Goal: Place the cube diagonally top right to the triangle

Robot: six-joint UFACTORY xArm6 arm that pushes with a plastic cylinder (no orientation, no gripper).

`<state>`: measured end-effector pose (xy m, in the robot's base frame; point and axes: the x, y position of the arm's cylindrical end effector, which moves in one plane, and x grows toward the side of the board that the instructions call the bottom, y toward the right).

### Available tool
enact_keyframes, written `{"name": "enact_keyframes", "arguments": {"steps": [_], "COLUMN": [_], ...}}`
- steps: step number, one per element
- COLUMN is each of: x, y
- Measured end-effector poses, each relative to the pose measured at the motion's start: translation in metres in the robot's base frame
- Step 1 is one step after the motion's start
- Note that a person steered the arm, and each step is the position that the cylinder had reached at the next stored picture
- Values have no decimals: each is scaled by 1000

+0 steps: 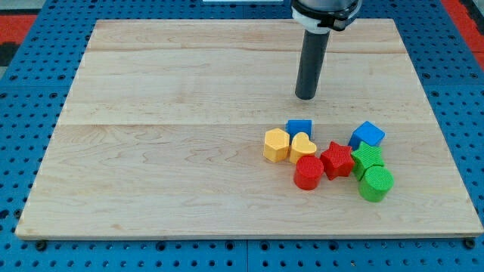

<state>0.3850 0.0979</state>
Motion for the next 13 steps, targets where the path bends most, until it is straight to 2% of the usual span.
{"name": "enact_keyframes", "arguments": {"steps": [1,2,3,4,5,7,9,10,11,13], "x": [4,9,8,82,131,122,106,79,72,107], "y": [0,29,127,169,176,148,31,28,23,65]}}
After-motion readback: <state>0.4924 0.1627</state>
